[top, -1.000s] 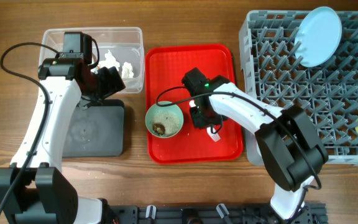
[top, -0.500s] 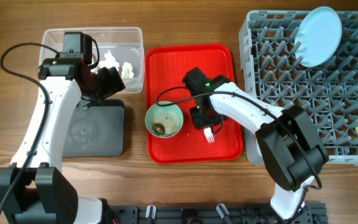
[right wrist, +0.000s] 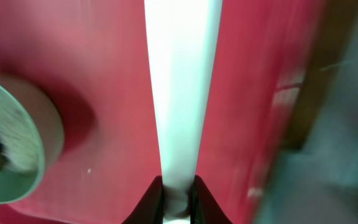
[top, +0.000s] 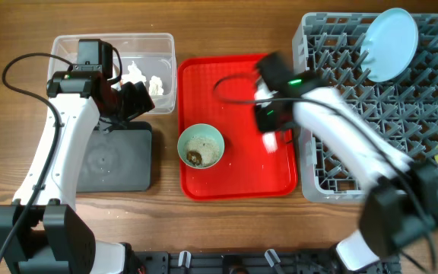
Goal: Sort waste into correct bins and load items into the dishwasher rack
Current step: 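Carry the white fork into the rack next to the spoon, then grasp the green bowl with the left gripper and lift it over the black tray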
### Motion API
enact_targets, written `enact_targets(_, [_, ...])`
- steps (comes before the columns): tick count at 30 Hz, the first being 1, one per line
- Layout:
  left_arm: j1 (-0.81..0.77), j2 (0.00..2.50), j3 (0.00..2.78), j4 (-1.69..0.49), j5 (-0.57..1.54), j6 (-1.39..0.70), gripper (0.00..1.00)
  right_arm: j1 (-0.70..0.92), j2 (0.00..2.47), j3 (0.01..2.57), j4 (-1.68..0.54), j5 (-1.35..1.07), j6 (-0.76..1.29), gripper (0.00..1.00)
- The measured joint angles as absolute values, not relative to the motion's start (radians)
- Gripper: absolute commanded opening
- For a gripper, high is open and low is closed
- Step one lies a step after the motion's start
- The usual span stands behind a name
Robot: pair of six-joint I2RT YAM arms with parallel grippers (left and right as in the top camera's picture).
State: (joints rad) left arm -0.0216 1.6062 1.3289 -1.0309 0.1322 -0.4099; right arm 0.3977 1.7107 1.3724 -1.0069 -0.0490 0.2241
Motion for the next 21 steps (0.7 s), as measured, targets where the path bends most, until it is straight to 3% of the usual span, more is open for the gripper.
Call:
enact_targets(9, [-0.138,1.606,1.329,-1.016,0.146,-0.415,0.88,0.107,1.488,1.398,-1.122,-0.052,0.053,0.04])
enact_targets(16, [-0.283,1.606,1.329,-1.009,0.147,-0.477,0.89,0.060,1.549,1.363,-1.132,-0.052,-0.020,0.05])
enact_targets(19, [-0.340,1.606,1.329,-1.002,0.147,-0.508,0.95,0.060,1.595,1.328,-1.119,-0.052,-0.029,0.10])
enact_targets(21, [-0.374,1.606,1.329,-0.994,0.147,-0.521,1.00,0.060,1.630,1.321,-1.113,-0.052,-0.030,0.24])
